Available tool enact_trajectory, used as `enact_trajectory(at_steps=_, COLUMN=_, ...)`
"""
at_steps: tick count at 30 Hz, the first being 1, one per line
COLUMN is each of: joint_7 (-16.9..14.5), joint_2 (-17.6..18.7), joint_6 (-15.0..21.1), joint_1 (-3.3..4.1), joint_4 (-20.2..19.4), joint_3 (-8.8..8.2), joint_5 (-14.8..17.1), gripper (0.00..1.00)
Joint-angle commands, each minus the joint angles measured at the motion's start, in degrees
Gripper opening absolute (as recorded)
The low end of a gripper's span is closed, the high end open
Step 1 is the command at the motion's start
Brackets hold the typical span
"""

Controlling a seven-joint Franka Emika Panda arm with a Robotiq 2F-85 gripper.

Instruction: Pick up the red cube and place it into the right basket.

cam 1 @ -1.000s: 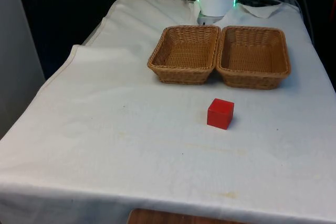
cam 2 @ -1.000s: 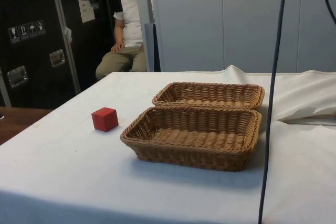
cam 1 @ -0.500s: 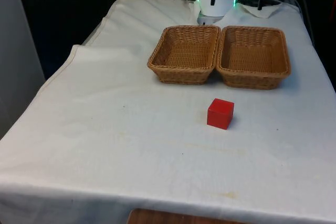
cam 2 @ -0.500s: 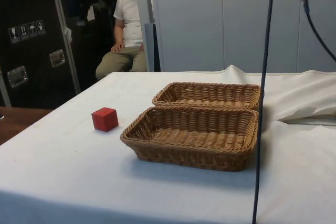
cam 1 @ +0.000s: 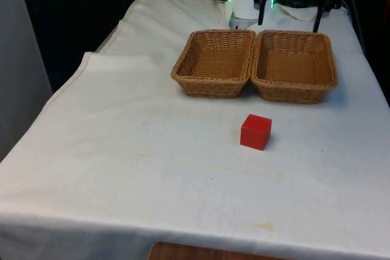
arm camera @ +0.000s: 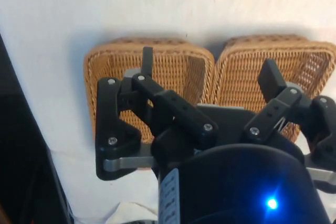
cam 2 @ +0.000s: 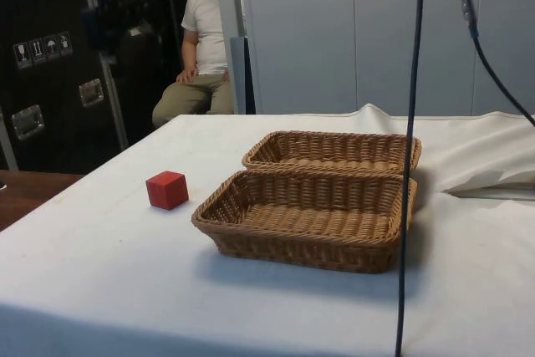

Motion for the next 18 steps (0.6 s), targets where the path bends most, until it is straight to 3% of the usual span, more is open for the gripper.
enact_trajectory(at_steps=1, joint_7=0.7, joint_2=0.6, joint_6=1.0, joint_1=0.11, joint_4=0.1, joint_3=0.17, joint_5=0.3, gripper=1.0)
enact_trajectory(at_steps=5, joint_7=1.7, joint_2=1.5, joint_6=3.0, joint_1=0.0, joint_4=-0.2, joint_3=0.8, joint_5=0.5, gripper=1.0)
enact_trajectory(at_steps=6, joint_7=1.5, joint_2=1.3, joint_6=2.2, joint_1=0.06, joint_4=0.0, joint_3=0.63, joint_5=0.0, gripper=1.0)
enact_trajectory(at_steps=14, joint_7=1.8, joint_2=2.1, joint_6=7.4, joint_1=-0.17, joint_4=-2.2, joint_3=1.09, joint_5=1.3, gripper=1.0)
enact_trajectory(at_steps=15, joint_7=2.1, joint_2=2.4, joint_6=6.1, joint_1=0.0, joint_4=-1.5, joint_3=0.92, joint_5=0.7, gripper=1.0)
enact_trajectory(at_steps=18, joint_7=1.4, joint_2=1.7, joint_6=9.1, joint_1=-0.4, joint_4=-3.9, joint_3=1.03, joint_5=1.5, gripper=1.0)
